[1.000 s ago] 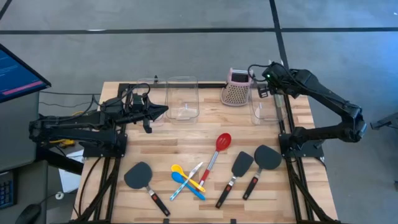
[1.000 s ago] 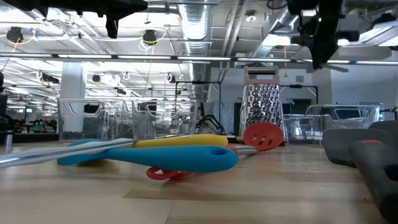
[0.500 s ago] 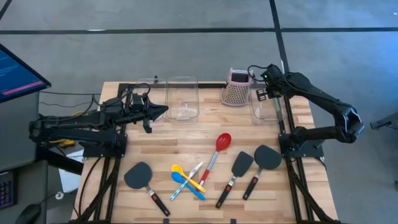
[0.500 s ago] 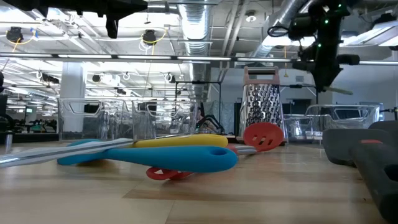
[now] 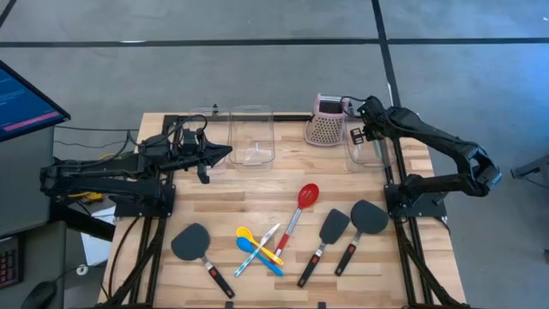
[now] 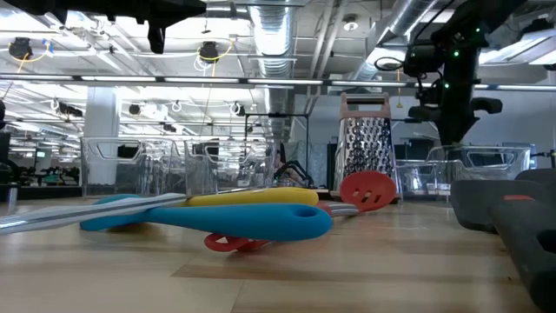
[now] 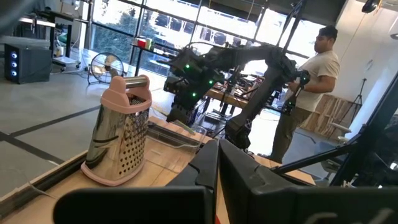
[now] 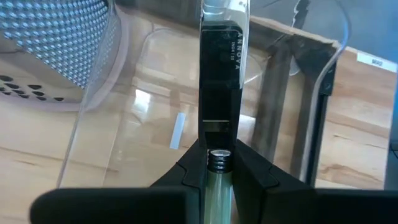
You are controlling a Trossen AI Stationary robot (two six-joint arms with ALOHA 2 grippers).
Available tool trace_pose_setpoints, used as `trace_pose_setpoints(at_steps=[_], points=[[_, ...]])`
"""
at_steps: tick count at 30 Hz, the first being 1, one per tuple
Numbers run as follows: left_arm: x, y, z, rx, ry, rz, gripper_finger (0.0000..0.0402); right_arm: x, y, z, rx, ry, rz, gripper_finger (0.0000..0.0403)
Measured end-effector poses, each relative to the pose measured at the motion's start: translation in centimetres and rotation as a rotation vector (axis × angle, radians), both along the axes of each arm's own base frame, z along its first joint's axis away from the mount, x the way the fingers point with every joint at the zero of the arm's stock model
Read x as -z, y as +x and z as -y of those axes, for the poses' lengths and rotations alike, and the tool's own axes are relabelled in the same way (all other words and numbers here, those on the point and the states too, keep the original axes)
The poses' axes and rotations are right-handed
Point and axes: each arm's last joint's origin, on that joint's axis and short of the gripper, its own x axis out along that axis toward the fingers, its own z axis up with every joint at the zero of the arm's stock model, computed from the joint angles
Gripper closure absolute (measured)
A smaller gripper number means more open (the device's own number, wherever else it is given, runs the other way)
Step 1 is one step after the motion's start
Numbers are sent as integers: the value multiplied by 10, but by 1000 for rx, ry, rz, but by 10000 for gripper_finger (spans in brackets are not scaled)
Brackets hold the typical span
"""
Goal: Pick & Place Kitchen Items
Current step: Put the green table knife into the right transparent bin, then put the blue table knife into the right transparent bin
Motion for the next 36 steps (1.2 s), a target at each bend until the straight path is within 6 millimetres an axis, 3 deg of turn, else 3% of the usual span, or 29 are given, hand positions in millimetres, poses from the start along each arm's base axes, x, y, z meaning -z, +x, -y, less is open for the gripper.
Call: trace_pose_setpoints(at_steps=[16,25,32,36], points=[[0,0,0,0,3,-1,400,28,-1,-3,8,9,30,362],[0,0,0,0,3,-1,400,51,6,6,1,95,-46,362],[0,0,0,0,0,0,400,78,18,17,-2,191,-69,309],[0,0,0,0,0,0,400,77,22,21,-26,211,-77,305]])
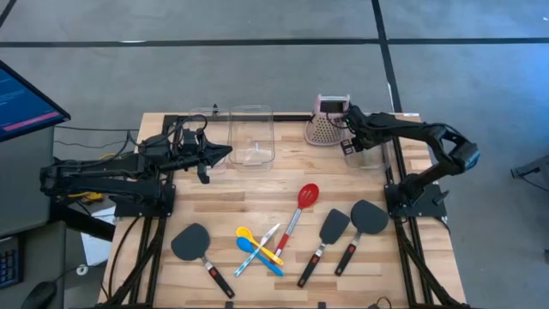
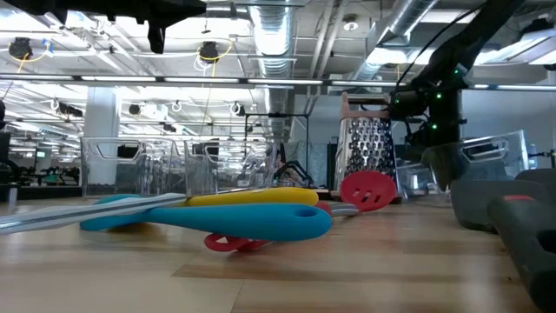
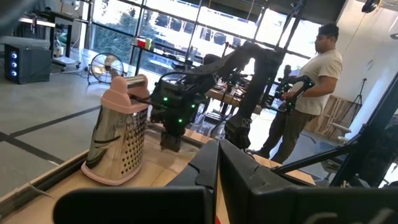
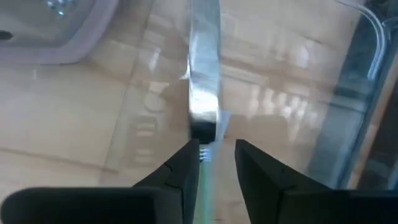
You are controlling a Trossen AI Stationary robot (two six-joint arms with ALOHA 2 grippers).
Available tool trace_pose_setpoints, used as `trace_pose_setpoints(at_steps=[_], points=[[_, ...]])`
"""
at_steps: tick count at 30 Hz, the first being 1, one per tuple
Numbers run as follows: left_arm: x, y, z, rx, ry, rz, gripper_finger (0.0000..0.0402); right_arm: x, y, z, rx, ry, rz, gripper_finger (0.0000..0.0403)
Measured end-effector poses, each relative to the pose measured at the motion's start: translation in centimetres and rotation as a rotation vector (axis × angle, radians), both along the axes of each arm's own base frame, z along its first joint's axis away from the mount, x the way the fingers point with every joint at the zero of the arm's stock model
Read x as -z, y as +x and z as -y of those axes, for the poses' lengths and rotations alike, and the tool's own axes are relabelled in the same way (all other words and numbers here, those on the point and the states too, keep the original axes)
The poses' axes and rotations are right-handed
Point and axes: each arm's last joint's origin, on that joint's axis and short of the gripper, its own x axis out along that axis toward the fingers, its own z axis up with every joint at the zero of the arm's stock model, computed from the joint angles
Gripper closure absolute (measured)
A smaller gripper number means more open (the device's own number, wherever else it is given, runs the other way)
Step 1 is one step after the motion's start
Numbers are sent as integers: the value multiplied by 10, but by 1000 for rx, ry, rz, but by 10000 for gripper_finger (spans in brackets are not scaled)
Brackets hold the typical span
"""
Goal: Pick & Place Kitchen Items
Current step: Put the blue table knife into the right transparent bin
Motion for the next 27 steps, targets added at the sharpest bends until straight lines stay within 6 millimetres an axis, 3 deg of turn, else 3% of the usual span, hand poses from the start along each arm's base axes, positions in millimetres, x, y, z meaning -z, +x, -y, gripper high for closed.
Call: trace_pose_setpoints(at_steps=[3,14,21,27], points=[[0,0,0,0,0,0,400,-12,4,3,-37,-19,-4,304],[0,0,0,1,0,0,400,-97,3,2,-174,-148,60,301],[0,0,0,1,-1,0,400,-152,-11,-15,-203,-237,117,301],[0,0,0,1,-1,0,400,-191,-25,-42,-224,-328,207,301]])
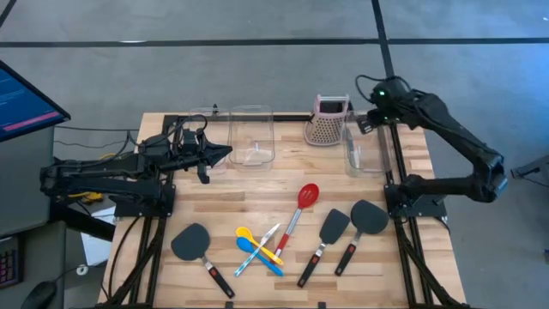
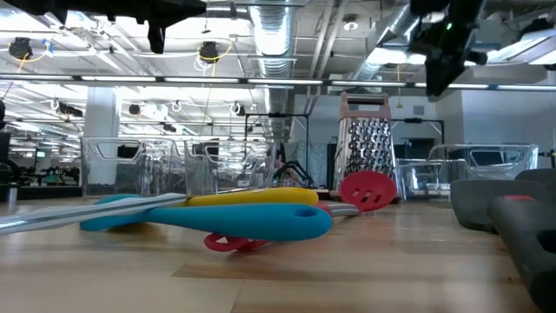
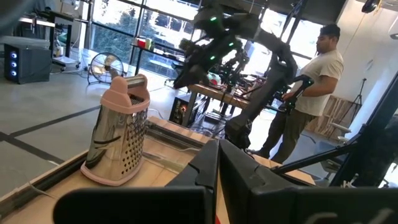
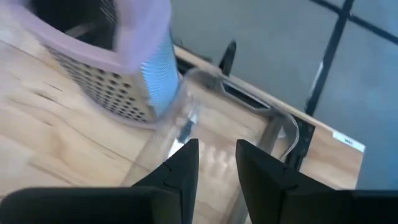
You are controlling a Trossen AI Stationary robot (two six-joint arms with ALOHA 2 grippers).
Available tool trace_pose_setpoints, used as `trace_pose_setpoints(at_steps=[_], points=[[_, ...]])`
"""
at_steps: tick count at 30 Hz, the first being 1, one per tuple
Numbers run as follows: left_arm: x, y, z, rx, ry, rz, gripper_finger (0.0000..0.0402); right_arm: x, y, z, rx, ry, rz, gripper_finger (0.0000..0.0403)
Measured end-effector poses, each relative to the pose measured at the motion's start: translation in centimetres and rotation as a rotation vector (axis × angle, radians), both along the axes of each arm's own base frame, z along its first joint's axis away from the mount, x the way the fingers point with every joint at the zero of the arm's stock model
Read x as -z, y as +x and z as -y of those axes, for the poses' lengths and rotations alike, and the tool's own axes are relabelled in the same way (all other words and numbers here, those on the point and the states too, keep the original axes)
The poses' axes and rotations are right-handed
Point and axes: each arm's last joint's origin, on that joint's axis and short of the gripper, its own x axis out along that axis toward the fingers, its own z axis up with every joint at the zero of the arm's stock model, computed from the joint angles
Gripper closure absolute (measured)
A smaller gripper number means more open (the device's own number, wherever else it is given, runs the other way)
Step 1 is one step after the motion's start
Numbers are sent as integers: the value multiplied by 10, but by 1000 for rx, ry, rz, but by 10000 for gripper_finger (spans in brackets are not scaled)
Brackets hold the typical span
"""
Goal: Pick & Place Kitchen Items
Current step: Put the blue table knife into the right transparent bin
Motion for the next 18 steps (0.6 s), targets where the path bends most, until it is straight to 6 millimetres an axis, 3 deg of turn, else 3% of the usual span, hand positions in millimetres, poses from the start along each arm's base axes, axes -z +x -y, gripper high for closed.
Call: trace_pose_setpoints(at_steps=[10,18], points=[[0,0,0,0,0,0,400,-35,-20,-58,-64,-77,305,301],[0,0,0,0,-1,0,400,-52,-23,-86,-163,-98,557,334]])
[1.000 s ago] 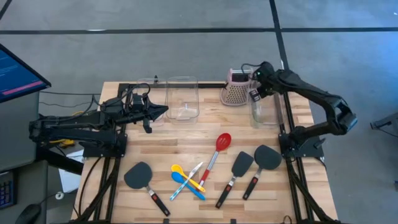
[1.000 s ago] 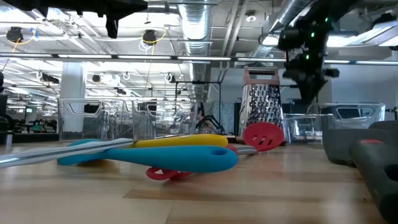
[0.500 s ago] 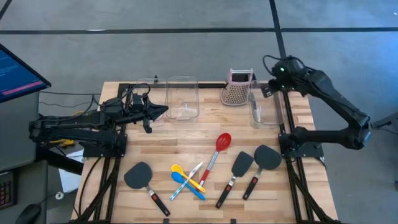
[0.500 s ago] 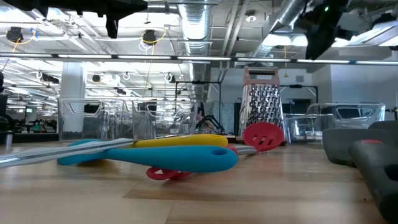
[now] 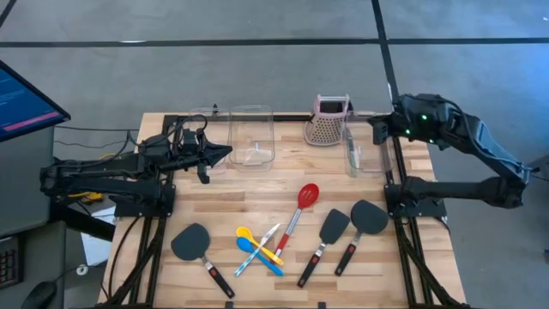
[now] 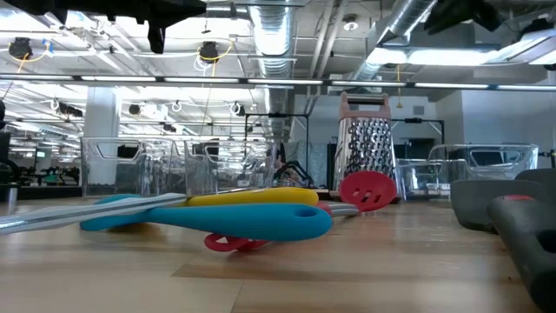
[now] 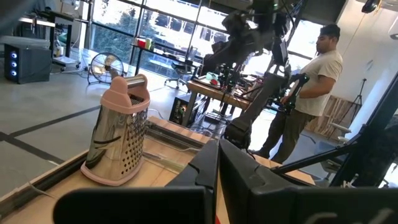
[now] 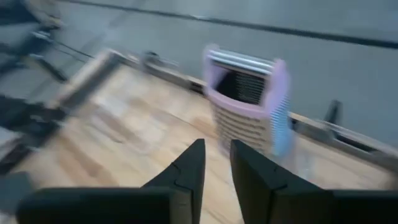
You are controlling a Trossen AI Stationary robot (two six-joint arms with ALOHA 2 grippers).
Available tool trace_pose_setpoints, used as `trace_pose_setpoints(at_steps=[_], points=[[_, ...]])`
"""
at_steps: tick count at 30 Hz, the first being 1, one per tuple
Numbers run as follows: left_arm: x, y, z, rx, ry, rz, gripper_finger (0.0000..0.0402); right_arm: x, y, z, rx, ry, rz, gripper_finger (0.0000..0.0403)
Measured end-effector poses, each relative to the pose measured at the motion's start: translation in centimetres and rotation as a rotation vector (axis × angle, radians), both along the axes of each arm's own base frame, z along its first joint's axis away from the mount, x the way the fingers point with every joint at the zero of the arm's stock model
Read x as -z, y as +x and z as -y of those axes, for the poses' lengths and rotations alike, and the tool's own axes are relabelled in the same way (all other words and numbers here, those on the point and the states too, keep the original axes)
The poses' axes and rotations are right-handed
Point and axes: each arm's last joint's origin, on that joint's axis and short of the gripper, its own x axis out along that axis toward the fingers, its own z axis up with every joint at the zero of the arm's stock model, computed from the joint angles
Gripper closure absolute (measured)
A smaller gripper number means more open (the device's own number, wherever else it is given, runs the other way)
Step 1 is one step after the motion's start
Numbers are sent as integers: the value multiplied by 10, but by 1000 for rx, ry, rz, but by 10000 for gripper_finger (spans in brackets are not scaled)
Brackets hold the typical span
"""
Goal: Pick & Place Kitchen Items
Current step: Put the blue table knife into the right transparent bin
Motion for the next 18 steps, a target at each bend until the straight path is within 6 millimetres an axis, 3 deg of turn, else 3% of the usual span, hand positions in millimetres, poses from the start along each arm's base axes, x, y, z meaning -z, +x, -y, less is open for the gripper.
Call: trace_pose_setpoints(at_steps=[11,18], points=[[0,1,3,106,-58,13,400,-7,28,-24,-258,-41,81,397],[0,1,3,120,-90,19,400,1,57,-38,-362,-46,17,398]])
